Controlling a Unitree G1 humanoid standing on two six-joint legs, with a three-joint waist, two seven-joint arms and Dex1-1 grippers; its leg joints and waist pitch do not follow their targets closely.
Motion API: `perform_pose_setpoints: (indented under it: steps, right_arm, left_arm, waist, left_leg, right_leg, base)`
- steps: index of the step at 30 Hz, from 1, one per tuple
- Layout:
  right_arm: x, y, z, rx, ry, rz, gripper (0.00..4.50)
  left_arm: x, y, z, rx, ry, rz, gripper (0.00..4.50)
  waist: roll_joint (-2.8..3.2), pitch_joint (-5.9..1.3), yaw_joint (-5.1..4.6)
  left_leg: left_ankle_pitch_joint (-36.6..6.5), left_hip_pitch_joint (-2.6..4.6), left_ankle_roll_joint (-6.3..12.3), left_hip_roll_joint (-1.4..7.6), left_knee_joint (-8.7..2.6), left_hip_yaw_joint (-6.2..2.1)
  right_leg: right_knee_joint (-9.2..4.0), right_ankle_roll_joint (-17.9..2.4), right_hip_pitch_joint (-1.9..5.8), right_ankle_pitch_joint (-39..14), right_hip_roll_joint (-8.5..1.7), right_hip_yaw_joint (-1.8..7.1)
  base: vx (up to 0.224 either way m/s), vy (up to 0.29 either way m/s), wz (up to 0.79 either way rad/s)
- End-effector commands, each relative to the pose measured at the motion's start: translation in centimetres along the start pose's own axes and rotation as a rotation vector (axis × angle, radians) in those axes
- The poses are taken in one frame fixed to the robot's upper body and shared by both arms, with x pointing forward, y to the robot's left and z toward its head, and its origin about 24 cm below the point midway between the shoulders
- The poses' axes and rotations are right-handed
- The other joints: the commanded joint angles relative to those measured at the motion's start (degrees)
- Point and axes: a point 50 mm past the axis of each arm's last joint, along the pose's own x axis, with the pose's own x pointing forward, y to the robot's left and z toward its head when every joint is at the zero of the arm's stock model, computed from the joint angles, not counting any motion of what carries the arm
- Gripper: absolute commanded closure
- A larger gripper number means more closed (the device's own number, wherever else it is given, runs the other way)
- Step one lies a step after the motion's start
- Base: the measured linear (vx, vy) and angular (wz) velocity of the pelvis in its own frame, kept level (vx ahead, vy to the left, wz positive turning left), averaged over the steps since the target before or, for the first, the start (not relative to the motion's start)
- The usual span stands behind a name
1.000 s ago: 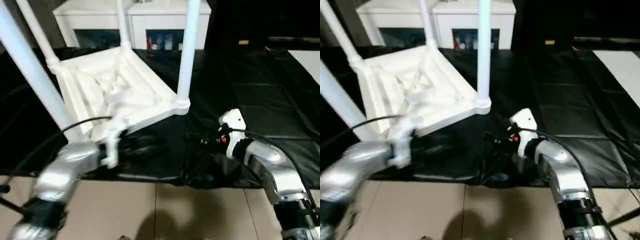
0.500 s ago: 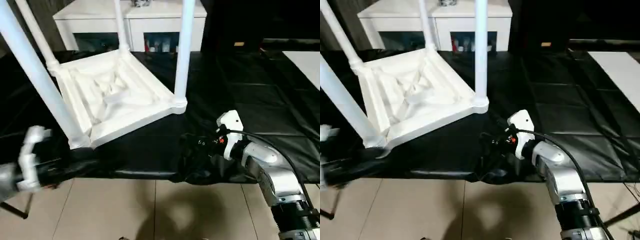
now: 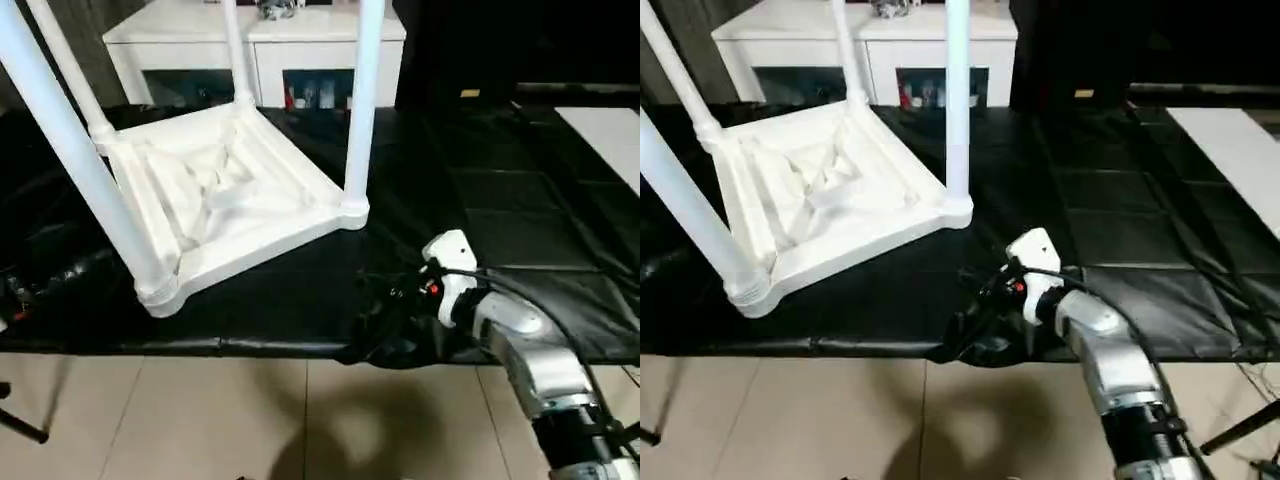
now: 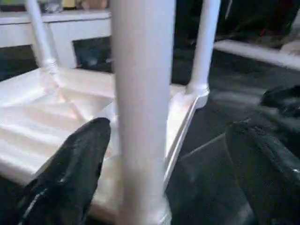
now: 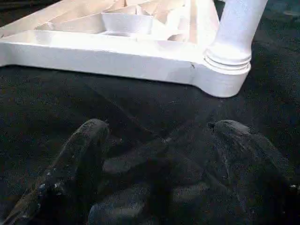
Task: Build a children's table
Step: Rotate table base
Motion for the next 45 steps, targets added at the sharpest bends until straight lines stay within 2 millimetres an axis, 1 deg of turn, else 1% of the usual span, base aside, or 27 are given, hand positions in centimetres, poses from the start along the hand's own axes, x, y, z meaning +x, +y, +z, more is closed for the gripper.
perform_pose_setpoints:
  steps: [1, 2, 4, 6, 9, 10, 11, 12, 13, 15, 16, 17, 18, 19, 21, 22, 27, 29, 33, 36, 37, 39, 40, 41, 43, 44, 45]
  right_arm:
    - [0.9, -0.2, 0.8, -0.026, -0.016, -0.037, 0.65]
    - [1.0, -0.2, 0.8, -0.023, -0.016, -0.041, 0.65]
    - [1.6, -0.1, 0.8, -0.025, -0.008, -0.077, 0.65]
    - [2.5, -0.2, 0.6, -0.030, 0.010, -0.140, 0.65]
    - [3.4, 0.0, 0.6, -0.030, 0.016, -0.189, 0.65]
    - [3.5, 0.0, 0.6, -0.030, 0.016, -0.195, 0.65]
    - [4.0, 0.0, 0.6, -0.020, 0.018, -0.213, 0.65]
    - [4.2, 0.0, 0.6, -0.012, 0.019, -0.218, 0.65]
    - [4.6, 0.1, 0.6, -0.002, 0.020, -0.221, 0.65]
    - [5.1, 0.3, 0.6, 0.003, 0.019, -0.217, 0.65]
    - [5.4, 0.4, 0.6, -0.001, 0.020, -0.210, 0.65]
    - [5.6, 0.4, 0.6, -0.004, 0.020, -0.206, 0.65]
    - [6.0, 0.6, 0.8, -0.005, 0.016, -0.192, 0.65]
    - [6.2, 0.7, 0.9, -0.010, 0.014, -0.182, 0.65]
    - [6.4, 0.7, 1.0, -0.014, 0.012, -0.179, 0.65]
    - [6.7, 0.8, 1.2, -0.016, 0.009, -0.175, 0.65]
    - [7.3, 1.0, 1.4, -0.022, 0.003, -0.162, 0.65]
    - [7.4, 1.0, 1.4, -0.021, 0.002, -0.160, 0.65]
    - [7.6, 1.2, 1.3, -0.016, 0.005, -0.141, 0.65]
    - [7.9, 1.4, 1.3, -0.006, -0.001, -0.119, 0.65]
    - [8.1, 1.6, 1.5, 0.004, -0.012, -0.096, 0.65]
    - [8.3, 1.8, 1.8, 0.003, -0.023, -0.074, 0.65]
    - [8.5, 1.9, 1.9, 0.013, -0.030, -0.059, 0.65]
    - [8.5, 2.0, 1.9, 0.015, -0.030, -0.056, 0.65]
    - [8.6, 2.0, 1.9, 0.010, -0.028, -0.055, 0.65]
    - [8.8, 2.2, 1.9, 0.009, -0.023, -0.041, 0.65]
    - [8.8, 2.3, 1.9, 0.004, -0.020, -0.034, 0.65]
  left_arm:
    - [1.6, -0.8, 0.1, -0.031, -0.023, -0.073, 0.04]
    - [1.8, -0.9, 0.1, -0.037, -0.027, -0.081, 0.04]
    - [3.2, -1.3, -0.4, -0.052, -0.019, -0.095, 0.04]
    - [4.7, -1.7, -0.9, -0.051, 0.008, -0.101, 0.04]
    - [6.0, -2.8, -1.2, -0.062, 0.034, -0.143, 0.04]
    - [6.2, -2.9, -1.2, -0.065, 0.036, -0.151, 0.04]
    - [6.8, -3.7, -1.1, -0.082, 0.035, -0.194, 0.04]
    - [7.1, -4.1, -1.1, -0.089, 0.032, -0.214, 0.04]
    - [7.6, -4.7, -1.0, -0.088, 0.030, -0.249, 0.04]
    - [8.4, -5.6, -0.9, -0.094, 0.026, -0.297, 0.04]
    - [9.1, -5.9, -1.0, -0.092, 0.025, -0.303, 0.04]
    - [9.5, -6.0, -1.1, -0.091, 0.024, -0.302, 0.04]
    - [10.5, -6.3, -1.2, -0.087, 0.026, -0.308, 0.04]
    - [11.1, -6.3, -1.3, -0.082, 0.035, -0.295, 0.04]
    - [11.6, -6.4, -1.4, -0.069, 0.042, -0.290, 0.04]
    - [12.3, -6.5, -1.5, -0.063, 0.055, -0.269, 0.04]
    - [14.8, -6.9, -1.6, -0.048, 0.060, -0.209, 0.04]
    - [15.0, -7.0, -1.5, -0.046, 0.055, -0.203, 0.04]
    - [16.1, -8.5, -0.6, -0.078, 0.005, -0.315, 0.04]
    - [16.5, -10.3, -0.1, -0.103, -0.011, -0.448, 0.04]
    - [16.8, -12.0, 0.2, -0.126, -0.011, -0.571, 0.04]
    - [17.1, -14.1, 0.8, -0.153, -0.020, -0.698, 0.04]
    - [17.4, -15.5, 1.2, -0.166, -0.023, -0.775, 0.04]
    - [17.6, -15.9, 1.3, -0.167, -0.024, -0.793, 0.04]
    - [17.9, -16.5, 1.4, -0.160, -0.025, -0.809, 0.04]
    - [18.8, -17.5, 1.4, -0.149, -0.025, -0.829, 0.04]
    - [19.3, -17.8, 1.4, -0.137, -0.027, -0.827, 0.04]
  waist:
    - [0.67, -3.14, 0.08]
    - [0.64, -3.18, 0.02]
    - [0.51, -3.17, 0.20]
    - [0.78, -3.19, 0.36]
    - [0.67, -3.26, 0.64]
    - [0.90, -3.35, 0.53]
    - [0.68, -3.50, 0.54]
    - [0.76, -3.46, 0.49]
    - [0.37, -3.51, 0.43]
    - [0.59, -3.55, 0.49]
    - [0.13, -3.58, 0.43]
    - [0.39, -3.62, 0.52]
    - [0.29, -3.63, 0.60]
    - [0.24, -3.69, 0.58]
    - [0.20, -3.78, 0.59]
    - [0.06, -3.84, 0.52]
    - [-0.06, -4.04, 0.07]
    - [0.00, -4.18, 0.03]
    - [-0.02, -4.18, -0.12]
    - [-0.02, -4.15, -0.11]
    - [0.08, -4.29, -0.13]
    - [0.16, -4.56, 0.10]
    - [0.29, -4.78, 0.43]
    - [0.11, -4.63, 0.45]
    - [0.04, -4.58, 0.59]
    - [-0.22, -4.50, 0.51]
    - [-0.16, -4.47, 0.55]
  left_leg:
    - [-25.0, 1.25, -1.93, 0.18, -5.23, 0.16]
    - [-24.2, 1.11, -1.96, 0.12, -5.18, 0.23]
    - [-24.0, 1.39, -1.65, 0.16, -5.04, 0.41]
    - [-24.2, 1.60, -2.12, 0.06, -4.98, 0.39]
    - [-23.5, 1.29, -2.70, 0.15, -5.14, 0.26]
    - [-22.9, 1.23, -2.96, 0.10, -5.12, 0.24]
    - [-22.4, 1.22, -2.96, 0.14, -5.07, 0.29]
    - [-22.3, 1.23, -2.92, 0.10, -5.06, 0.26]
    - [-21.8, 1.11, -2.56, 0.06, -4.99, 0.36]
    - [-20.9, 1.09, -2.17, 0.06, -4.90, 0.42]
    - [-20.2, 0.93, -1.89, -0.01, -4.83, 0.49]
    - [-20.0, 1.17, -1.79, 0.00, -4.74, 0.61]
    - [-19.9, 1.24, -1.67, -0.01, -4.64, 0.66]
    - [-18.9, 0.96, -1.56, -0.03, -4.69, 0.57]
    - [-17.9, 1.01, -1.35, -0.08, -4.54, 0.62]
    - [-16.5, 0.56, -1.33, -0.14, -4.58, 0.50]
    - [-14.2, 0.47, -0.60, -0.19, -4.22, 0.65]
    - [-13.3, 0.38, -0.15, -0.22, -4.07, 0.64]
    - [-13.1, 0.43, 0.37, -0.20, -3.95, 0.74]
    - [-13.2, 0.44, 0.74, -0.12, -3.96, 0.76]
    - [-12.8, 0.42, 0.92, -0.03, -3.89, 0.77]
    - [-10.6, 0.49, 1.70, 0.05, -3.64, 0.84]
    - [-7.9, 0.36, 2.50, 0.11, -3.35, 0.80]
    - [-6.8, 0.05, 3.21, 0.08, -3.27, 0.88]
    - [-6.9, 0.05, 3.46, -0.05, -3.22, 0.92]
    - [-7.6, 0.00, 3.82, -0.04, -3.23, 0.99]
    - [-8.0, 0.10, 3.83, -0.04, -3.22, 1.03]
  right_leg:
    - [-4.16, -10.6, 1.30, -21.9, -1.27, 1.10]
    - [-3.93, -11.0, 1.46, -20.6, -1.22, 1.09]
    - [-4.10, -11.0, 1.25, -20.4, -1.20, 1.21]
    - [-4.15, -11.1, 1.16, -21.5, -1.27, 1.18]
    - [-3.90, -10.3, 1.57, -20.4, -1.29, 1.19]
    - [-3.81, -10.4, 1.61, -19.4, -1.22, 1.17]
    - [-3.60, -10.9, 1.68, -18.1, -1.28, 1.18]
    - [-3.61, -11.1, 1.65, -17.9, -1.22, 1.15]
    - [-3.59, -11.5, 1.77, -16.9, -1.10, 1.14]
    - [-3.51, -11.7, 1.84, -16.3, -1.17, 1.17]
    - [-3.40, -11.9, 1.91, -15.6, -1.07, 1.14]
    - [-3.39, -12.1, 1.73, -15.4, -1.04, 1.15]
    - [-3.39, -12.2, 1.71, -15.3, -1.07, 1.20]
    - [-3.27, -12.0, 2.07, -14.5, -1.04, 1.13]
    - [-3.22, -11.9, 2.06, -13.4, -1.04, 1.17]
    - [-2.99, -11.8, 2.58, -12.5, -1.13, 1.11]
    - [-2.86, -12.8, 2.71, -9.6, -1.08, 1.01]
    - [-2.70, -13.3, 2.82, -8.5, -1.15, 0.97]
    - [-2.72, -14.4, 2.80, -8.3, -1.14, 0.93]
    - [-2.71, -14.9, 2.75, -8.2, -1.14, 0.89]
    - [-2.49, -15.4, 2.81, -7.4, -1.20, 0.89]
    - [-2.15, -16.4, 2.71, -4.1, -1.10, 0.81]
    - [-1.73, -17.2, 2.71, -0.6, -1.03, 0.70]
    - [-1.52, -17.7, 2.80, 1.4, -0.93, 0.65]
    - [-1.54, -17.8, 2.90, 1.3, -0.91, 0.60]
    - [-1.71, -17.7, 2.98, 0.2, -1.00, 0.65]
    - [-1.83, -17.5, 2.95, -0.4, -1.02, 0.68]
  base:
    - [0.000, 0.000, 0.00]
    - [0.000, 0.000, 0.00]
    - [0.000, 0.000, 0.00]
    - [0.000, 0.000, 0.00]
    - [0.000, 0.000, 0.00]
    - [0.000, 0.000, 0.00]
    - [0.000, 0.000, 0.00]
    - [0.000, 0.000, 0.00]
    - [0.000, 0.000, 0.00]
    - [0.000, 0.000, 0.00]
    - [0.000, 0.000, 0.00]
    - [0.000, 0.000, 0.00]
    - [0.000, 0.000, 0.00]
    - [0.000, 0.000, 0.00]
    - [0.000, 0.000, 0.00]
    - [0.000, 0.000, 0.00]
    - [0.000, 0.000, 0.00]
    - [0.000, 0.000, 0.00]
    - [0.000, 0.000, 0.00]
    - [0.000, 0.000, 0.00]
    - [0.000, 0.000, 0.00]
    - [0.000, 0.000, 0.00]
    - [0.000, 0.000, 0.00]
    - [0.000, 0.000, 0.00]
    - [0.000, 0.000, 0.00]
    - [0.000, 0.000, 0.00]
    - [0.000, 0.000, 0.00]
